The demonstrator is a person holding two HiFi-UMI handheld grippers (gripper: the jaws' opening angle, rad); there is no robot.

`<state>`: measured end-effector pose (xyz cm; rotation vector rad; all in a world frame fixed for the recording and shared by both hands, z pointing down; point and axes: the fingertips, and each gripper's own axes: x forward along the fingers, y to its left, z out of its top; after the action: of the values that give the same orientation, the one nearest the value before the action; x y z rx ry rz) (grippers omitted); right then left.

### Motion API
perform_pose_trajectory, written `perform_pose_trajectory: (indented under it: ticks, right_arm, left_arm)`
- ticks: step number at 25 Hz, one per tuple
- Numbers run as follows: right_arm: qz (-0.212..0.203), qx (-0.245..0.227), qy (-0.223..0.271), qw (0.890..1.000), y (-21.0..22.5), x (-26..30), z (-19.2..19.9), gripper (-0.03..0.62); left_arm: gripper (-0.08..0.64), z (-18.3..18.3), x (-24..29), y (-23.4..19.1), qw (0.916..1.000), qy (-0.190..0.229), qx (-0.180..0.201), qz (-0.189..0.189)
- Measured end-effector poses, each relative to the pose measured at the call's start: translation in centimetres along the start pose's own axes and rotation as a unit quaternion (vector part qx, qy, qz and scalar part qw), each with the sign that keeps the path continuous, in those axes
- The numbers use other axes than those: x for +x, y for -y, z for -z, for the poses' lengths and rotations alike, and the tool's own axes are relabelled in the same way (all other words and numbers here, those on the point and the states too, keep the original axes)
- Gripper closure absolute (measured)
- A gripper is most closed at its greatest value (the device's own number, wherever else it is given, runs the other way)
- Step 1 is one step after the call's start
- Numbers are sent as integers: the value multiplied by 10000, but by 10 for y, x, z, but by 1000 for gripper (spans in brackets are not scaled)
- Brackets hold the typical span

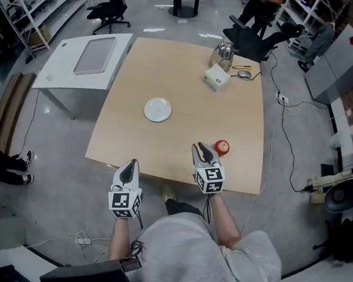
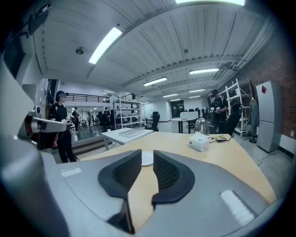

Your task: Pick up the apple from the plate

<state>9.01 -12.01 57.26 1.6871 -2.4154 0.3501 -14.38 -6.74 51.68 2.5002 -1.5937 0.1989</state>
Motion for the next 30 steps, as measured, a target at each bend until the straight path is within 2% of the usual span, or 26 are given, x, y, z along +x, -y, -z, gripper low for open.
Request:
perform_pose_trajectory:
  ticks: [15,30]
  right_arm:
    - [-564,-415,280,9972,-62,-10,-26,560]
    - [-708,-491,336,9957,-92,-31,-31,586]
  left_arm:
    - [540,-13,-30,-7,9991,304,-28,-277]
    - [540,-13,-61,-20,9985,360,-40,-420]
